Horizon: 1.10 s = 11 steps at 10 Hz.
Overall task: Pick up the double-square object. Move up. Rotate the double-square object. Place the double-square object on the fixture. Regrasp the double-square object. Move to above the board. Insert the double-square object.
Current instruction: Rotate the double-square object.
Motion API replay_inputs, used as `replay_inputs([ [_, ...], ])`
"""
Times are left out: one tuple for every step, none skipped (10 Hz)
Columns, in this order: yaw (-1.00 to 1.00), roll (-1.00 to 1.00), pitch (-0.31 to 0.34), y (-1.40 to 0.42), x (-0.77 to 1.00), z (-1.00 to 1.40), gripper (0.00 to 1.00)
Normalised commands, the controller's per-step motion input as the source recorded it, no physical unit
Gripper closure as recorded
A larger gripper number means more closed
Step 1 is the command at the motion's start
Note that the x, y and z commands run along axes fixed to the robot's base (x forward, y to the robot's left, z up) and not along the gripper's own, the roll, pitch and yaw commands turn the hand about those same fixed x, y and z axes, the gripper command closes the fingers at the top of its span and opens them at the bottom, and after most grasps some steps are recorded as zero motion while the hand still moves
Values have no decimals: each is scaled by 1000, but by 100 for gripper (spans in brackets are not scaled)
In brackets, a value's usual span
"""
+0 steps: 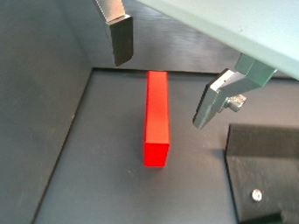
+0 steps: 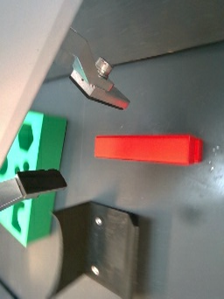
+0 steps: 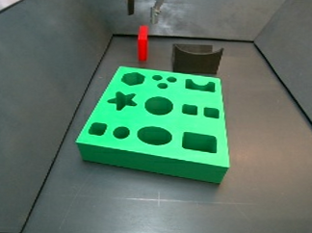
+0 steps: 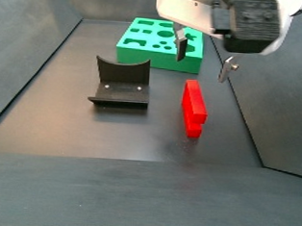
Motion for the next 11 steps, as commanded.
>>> replay_inputs([
  [1000, 15, -11, 6, 36, -37, 0],
  [1000, 16, -12, 6, 36, -37, 0],
  [1000, 18, -13, 6, 36, -37, 0],
  [1000, 21, -16, 6, 36, -37, 0],
  [1000, 23, -17, 6, 36, -37, 0],
  [1000, 29, -21, 5, 36, -37, 0],
  [1000, 33, -24, 5, 36, -37, 0],
  [810, 40, -29, 5, 36, -37, 0],
  [563, 40, -29, 5, 36, -37, 0],
  [371, 40, -29, 5, 35, -37, 0],
  [242, 40, -29, 5, 35, -38, 0],
])
